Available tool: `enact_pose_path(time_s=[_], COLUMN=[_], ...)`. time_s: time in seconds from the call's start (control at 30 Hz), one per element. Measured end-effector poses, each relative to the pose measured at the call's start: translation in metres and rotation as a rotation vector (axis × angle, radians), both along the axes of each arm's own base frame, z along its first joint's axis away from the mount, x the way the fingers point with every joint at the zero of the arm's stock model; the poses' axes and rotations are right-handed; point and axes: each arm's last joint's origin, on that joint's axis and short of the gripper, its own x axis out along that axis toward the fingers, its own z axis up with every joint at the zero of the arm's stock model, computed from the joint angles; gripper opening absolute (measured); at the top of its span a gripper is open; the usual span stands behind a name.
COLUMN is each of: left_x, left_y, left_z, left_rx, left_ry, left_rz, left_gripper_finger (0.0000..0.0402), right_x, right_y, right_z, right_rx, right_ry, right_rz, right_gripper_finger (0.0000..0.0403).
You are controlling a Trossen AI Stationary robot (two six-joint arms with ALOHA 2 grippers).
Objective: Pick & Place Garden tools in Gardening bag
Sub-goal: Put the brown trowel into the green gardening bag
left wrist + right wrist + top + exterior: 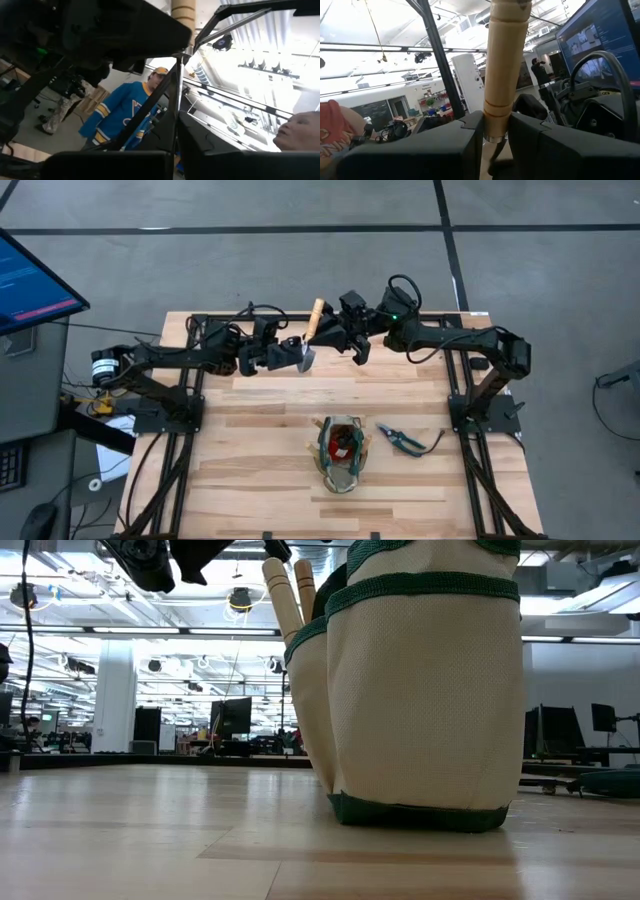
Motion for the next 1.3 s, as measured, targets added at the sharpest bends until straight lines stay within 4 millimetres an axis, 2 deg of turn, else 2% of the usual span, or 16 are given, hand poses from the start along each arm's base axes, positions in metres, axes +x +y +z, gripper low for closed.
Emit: enact_pose_path(time_s=[0.9, 1.0, 1.3], left_x=[0.000, 0.000, -0.002], left_y=[0.002, 0.004, 0.009], left_z=[-0.001, -0.001, -0.001], left_rx=[0.002, 0.000, 0.002], left_ry=[-0.005, 0.007, 0.003], left_rz=[0.019, 0.022, 0.043], left_gripper_finger=[0.0004, 0.0003, 0.0002], right_x=[-0.001, -0.001, -0.005], right_y=[-0.009, -0.014, -0.027], right_z=[-0.003, -0.005, -0.007], right_rx=[0.006, 0.004, 0.036], right_ry=[0.042, 0.062, 0.102], right_rz=[-0.017, -0.013, -0.018], right_gripper_finger=[0.0072, 0.0095, 0.0226])
